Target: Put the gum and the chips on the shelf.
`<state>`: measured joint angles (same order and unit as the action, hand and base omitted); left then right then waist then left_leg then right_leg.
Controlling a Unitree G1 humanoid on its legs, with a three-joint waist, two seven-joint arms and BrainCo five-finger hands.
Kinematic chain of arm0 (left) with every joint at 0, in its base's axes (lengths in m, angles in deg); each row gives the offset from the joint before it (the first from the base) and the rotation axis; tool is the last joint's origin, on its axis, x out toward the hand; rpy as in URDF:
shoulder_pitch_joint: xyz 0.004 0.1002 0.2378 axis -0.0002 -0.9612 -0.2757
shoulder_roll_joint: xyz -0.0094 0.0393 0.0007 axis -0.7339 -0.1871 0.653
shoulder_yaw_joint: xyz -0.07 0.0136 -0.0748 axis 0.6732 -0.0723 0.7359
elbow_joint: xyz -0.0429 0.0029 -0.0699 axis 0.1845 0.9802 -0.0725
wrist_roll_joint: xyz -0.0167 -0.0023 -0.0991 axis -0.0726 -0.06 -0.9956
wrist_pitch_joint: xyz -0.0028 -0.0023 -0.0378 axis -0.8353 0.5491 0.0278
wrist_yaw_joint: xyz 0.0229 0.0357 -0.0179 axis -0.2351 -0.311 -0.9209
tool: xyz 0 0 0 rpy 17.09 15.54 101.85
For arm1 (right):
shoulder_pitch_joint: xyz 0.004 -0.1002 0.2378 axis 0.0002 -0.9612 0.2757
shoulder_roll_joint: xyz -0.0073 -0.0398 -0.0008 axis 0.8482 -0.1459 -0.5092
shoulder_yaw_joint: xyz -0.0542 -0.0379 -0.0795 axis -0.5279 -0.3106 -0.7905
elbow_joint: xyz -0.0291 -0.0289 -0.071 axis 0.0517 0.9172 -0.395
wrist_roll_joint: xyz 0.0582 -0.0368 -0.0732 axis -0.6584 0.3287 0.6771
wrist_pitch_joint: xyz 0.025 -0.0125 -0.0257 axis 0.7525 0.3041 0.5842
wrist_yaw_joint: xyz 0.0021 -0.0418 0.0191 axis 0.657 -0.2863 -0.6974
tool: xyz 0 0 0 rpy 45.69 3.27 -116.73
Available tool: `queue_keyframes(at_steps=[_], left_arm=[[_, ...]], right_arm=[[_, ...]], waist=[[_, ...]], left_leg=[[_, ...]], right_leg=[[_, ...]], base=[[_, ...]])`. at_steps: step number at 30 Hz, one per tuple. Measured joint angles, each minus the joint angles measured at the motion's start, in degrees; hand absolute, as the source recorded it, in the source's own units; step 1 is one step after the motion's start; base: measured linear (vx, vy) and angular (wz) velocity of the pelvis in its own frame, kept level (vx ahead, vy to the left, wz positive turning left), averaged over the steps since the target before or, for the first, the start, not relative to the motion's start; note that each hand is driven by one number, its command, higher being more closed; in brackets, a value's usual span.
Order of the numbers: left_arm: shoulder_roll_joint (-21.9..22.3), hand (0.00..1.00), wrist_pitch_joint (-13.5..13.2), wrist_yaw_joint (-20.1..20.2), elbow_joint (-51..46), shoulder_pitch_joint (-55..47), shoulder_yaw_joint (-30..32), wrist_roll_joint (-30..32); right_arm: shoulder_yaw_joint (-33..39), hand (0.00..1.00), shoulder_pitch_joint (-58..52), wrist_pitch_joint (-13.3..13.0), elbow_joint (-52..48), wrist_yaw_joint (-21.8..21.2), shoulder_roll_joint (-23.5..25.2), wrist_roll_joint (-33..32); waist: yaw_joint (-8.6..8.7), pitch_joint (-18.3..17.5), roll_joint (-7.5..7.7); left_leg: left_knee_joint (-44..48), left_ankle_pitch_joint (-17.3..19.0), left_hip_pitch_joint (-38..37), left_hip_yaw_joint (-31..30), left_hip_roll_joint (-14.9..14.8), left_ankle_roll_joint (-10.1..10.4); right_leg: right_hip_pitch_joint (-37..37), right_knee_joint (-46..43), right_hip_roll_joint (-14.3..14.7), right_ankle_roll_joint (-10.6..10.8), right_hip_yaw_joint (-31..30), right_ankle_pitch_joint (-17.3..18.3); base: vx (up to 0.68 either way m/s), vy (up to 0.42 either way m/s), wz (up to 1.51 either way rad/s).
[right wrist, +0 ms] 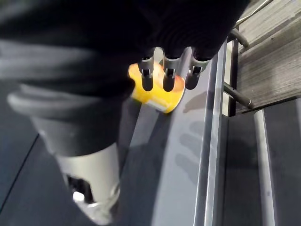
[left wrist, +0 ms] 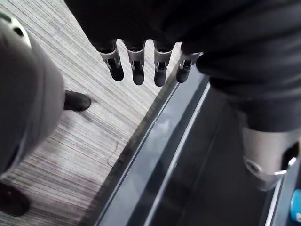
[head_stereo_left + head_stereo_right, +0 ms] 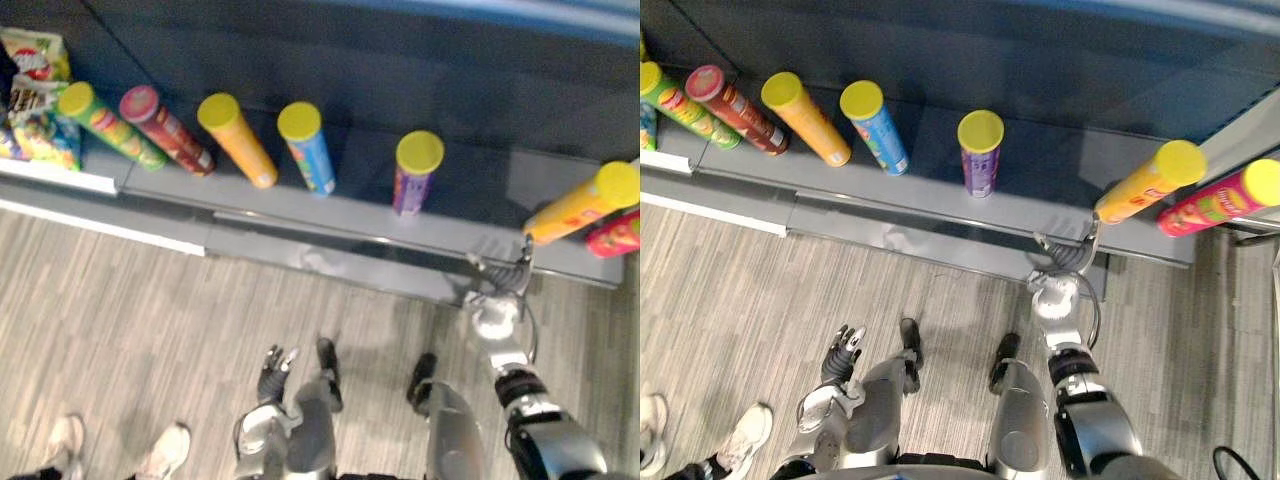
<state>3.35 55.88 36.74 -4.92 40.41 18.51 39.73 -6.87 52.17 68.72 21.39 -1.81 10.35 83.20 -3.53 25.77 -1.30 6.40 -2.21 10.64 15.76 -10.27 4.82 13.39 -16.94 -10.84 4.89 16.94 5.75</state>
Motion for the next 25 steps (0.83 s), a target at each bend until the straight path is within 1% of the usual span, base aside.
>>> queue_keyframes(at_steps=[2, 3, 4, 5, 7, 8, 9, 10, 12, 14, 15, 16, 18, 19, 20, 21, 22, 23, 24, 25], left_arm=[[-0.7, 0.0, 1.2, 1.1, 2.5, -3.0, 1.2, 0.0], [-1.0, 0.0, 1.6, 1.4, 3.2, -3.9, 1.2, 0.0], [-1.2, 0.0, 2.1, 1.8, 4.0, -5.3, 1.7, -0.3], [-1.5, 0.0, 2.4, 1.9, 4.4, -5.7, 1.8, -0.2], [-1.9, 0.0, 3.5, 2.6, 6.1, -6.4, 1.9, -0.2], [-1.8, 0.0, 3.7, 2.8, 6.4, -6.4, 2.2, -0.2], [-1.8, 0.0, 4.5, 3.6, 7.3, -6.4, 2.8, -0.2], [-1.8, 0.0, 4.5, 3.8, 7.8, -6.4, 3.0, -0.2], [-1.7, 0.0, 4.6, 4.4, 8.9, -6.9, 3.6, -0.2], [-1.5, 0.0, 4.4, 4.8, 9.6, -7.6, 4.7, -0.4], [-1.3, 0.0, 4.4, 4.8, 10.1, -7.7, 5.3, -0.6], [-1.3, 0.0, 4.8, 4.8, 11.1, -7.7, 5.8, -1.1], [-1.2, 0.0, 5.5, 4.8, 12.2, -7.7, 7.3, -1.6], [-1.0, 0.0, 6.4, 5.0, 13.2, -7.7, 8.1, -3.7], [-0.9, 0.0, 7.5, 5.1, 14.3, -8.0, 9.7, -5.6], [-0.8, 0.0, 7.9, 5.1, 14.9, -8.1, 10.4, -6.2], [-0.8, 0.0, 8.5, 5.3, 15.6, -8.1, 10.8, -7.7], [-0.7, 0.0, 9.3, 5.7, 16.7, -8.2, 11.4, -8.1], [-0.7, 0.0, 9.6, 5.9, 17.3, -8.3, 11.7, -8.1], [-0.7, 0.0, 10.3, 5.9, 17.9, -8.7, 11.8, -8.1]], right_arm=[[-0.4, 0.0, -9.2, 0.8, -3.9, -3.0, 0.7, 1.9], [-0.6, 0.0, -11.5, 0.8, -4.9, -4.0, 1.0, 1.9], [-1.2, 0.0, -15.9, 0.8, -6.2, -6.3, 1.4, 2.0], [-1.7, 0.0, -17.7, 0.9, -6.3, -7.4, 1.4, 2.0], [-2.9, 0.0, -24.0, 2.0, -6.2, -13.7, 2.2, 2.0], [-3.0, 0.0, -25.1, 2.3, -5.8, -15.0, 2.6, 2.0], [-3.2, 0.0, -27.7, 3.8, -4.5, -18.2, 3.5, 2.0], [-3.5, 0.0, -28.4, 4.3, -3.4, -19.5, 3.7, 2.0], [-3.3, 0.0, -30.3, 6.7, 1.3, -23.3, 4.6, 1.8], [-2.7, 0.0, -31.5, 8.7, 6.2, -26.3, 5.0, 1.0], [-1.8, 0.0, -31.4, 8.8, 7.1, -26.7, 5.1, 1.1], [-0.3, 0.0, -31.0, 9.1, 9.0, -28.0, 5.0, 1.1], [0.7, 0.0, -30.9, 8.5, 12.7, -29.3, 4.4, 1.1], [1.3, 0.0, -30.9, 8.4, 16.0, -29.8, 4.3, 1.0], [2.3, 0.0, -30.9, 8.6, 19.3, -30.0, 4.3, -0.2], [2.7, 0.0, -31.0, 8.6, 20.9, -29.9, 4.3, -1.1], [3.5, 0.0, -31.3, 8.6, 23.4, -30.0, 4.4, -2.4], [4.4, 0.0, -31.6, 8.6, 24.5, -30.1, 4.6, -4.5], [4.7, 0.0, -31.6, 8.7, 24.9, -30.2, 4.7, -5.6], [5.0, 0.0, -31.5, 8.5, 25.6, -30.8, 4.6, -6.9]], waist=[[0.4, -4.7, 1.11], [0.62, -5.6, 1.4], [1.44, -7.4, 1.85], [1.74, -8.2, 2.1], [2.12, -11.2, 2.97], [2.14, -11.8, 3.13], [2.29, -12.8, 3.44], [2.46, -13.2, 3.5], [3.2, -14.7, 3.71], [3.37, -16.0, 3.83], [3.32, -16.3, 3.74], [3.74, -16.7, 3.61], [3.67, -17.6, 3.63], [3.45, -18.0, 3.61], [3.41, -18.8, 3.6], [3.44, -19.1, 3.81], [3.5, -19.0, 3.35], [3.46, -19.4, 3.28], [3.47, -19.5, 3.28], [3.66, -19.6, 3.02]], left_leg=[[-3.4, -0.4, -2.4, 1.3, 0.5, 0.3], [-4.1, -0.4, -3.3, 1.5, 0.6, 0.3], [-5.3, -0.4, -5.1, 1.8, 0.8, 0.3], [-5.8, -0.3, -5.9, 2.1, 1.0, 0.3], [-7.7, -0.3, -8.8, 3.3, 1.7, 0.3], [-8.1, -0.3, -9.4, 3.8, 1.8, 0.3], [-8.8, -0.3, -10.7, 4.3, 1.8, 0.3], [-9.2, -0.3, -11.2, 4.4, 1.8, 0.4], [-10.3, -0.3, -13.0, 4.6, 2.0, 0.4], [-11.0, -0.2, -14.3, 5.3, 2.2, 0.4], [-11.4, -0.2, -14.8, 5.7, 2.2, 0.4], [-11.8, -0.2, -15.8, 5.7, 2.5, 0.4], [-11.9, -0.2, -16.4, 5.3, 2.7, 0.5], [-12.1, -0.1, -17.0, 5.1, 2.8, 0.5], [-12.2, -0.1, -17.2, 4.7, 3.0, 0.5], [-12.2, 0.0, -17.4, 4.4, 3.1, 0.5], [-12.2, 0.0, -17.9, 4.1, 3.1, 0.6], [-12.2, 0.0, -17.9, 4.1, 3.2, 0.6], [-12.2, 0.0, -17.9, 4.1, 3.2, 0.6], [-12.2, 0.0, -17.9, 4.1, 3.3, 0.6]], right_leg=[[-1.9, 3.7, 1.0, 0.6, -0.8, -1.2], [-2.9, 4.7, 1.1, 0.8, -1.0, -1.4], [-4.7, 6.3, 1.2, 1.2, -1.1, -1.6], [-5.4, 6.9, 1.2, 1.4, -1.2, -1.7], [-7.6, 8.9, 1.6, 1.8, -2.2, -2.3], [-8.0, 9.3, 1.7, 1.9, -2.4, -2.4], [-9.0, 10.3, 1.7, 1.9, -3.0, -2.8], [-9.5, 10.6, 1.7, 1.9, -3.1, -2.9], [-11.0, 11.9, 1.8, 2.0, -3.2, -3.2], [-12.1, 12.8, 1.8, 2.1, -3.4, -3.3], [-12.1, 13.0, 1.8, 2.2, -3.6, -3.4], [-12.9, 13.3, 1.7, 2.4, -3.7, -3.4], [-14.1, 13.9, 1.6, 2.5, -3.4, -3.5], [-15.0, 14.2, 1.6, 2.6, -3.2, -3.6], [-15.6, 14.6, 1.5, 2.6, -3.0, -3.6], [-16.1, 14.9, 1.5, 2.6, -2.8, -3.6], [-16.8, 15.0, 1.5, 2.6, -2.4, -3.6], [-16.9, 15.1, 1.5, 2.6, -2.3, -3.6], [-16.9, 15.1, 1.6, 2.6, -2.3, -3.6], [-16.9, 15.2, 1.6, 2.6, -2.4, -3.6]], base=[[0.17, 0.036, -0.22], [0.2, 0.047, -0.2], [0.16, 0.036, -0.09], [0.18, 0.052, -0.17], [0.13, 0.05, -0.24], [0.07, 0.038, -0.23], [0.04, 0.03, -0.17], [0.03, 0.038, -0.14], [0.02, 0.036, -0.04], [-0.01, 0.028, -0.14], [-0.01, 0.029, -0.18], [0.0, 0.024, -0.07], [0.0, 0.02, 0.08], [0.01, 0.014, 0.13], [0.03, 0.013, 0.14], [0.03, 0.012, 0.17], [0.03, 0.005, 0.12], [0.02, 0.001, 0.07], [0.0, 0.0, 0.0], [0.0, 0.0, 0.0]])
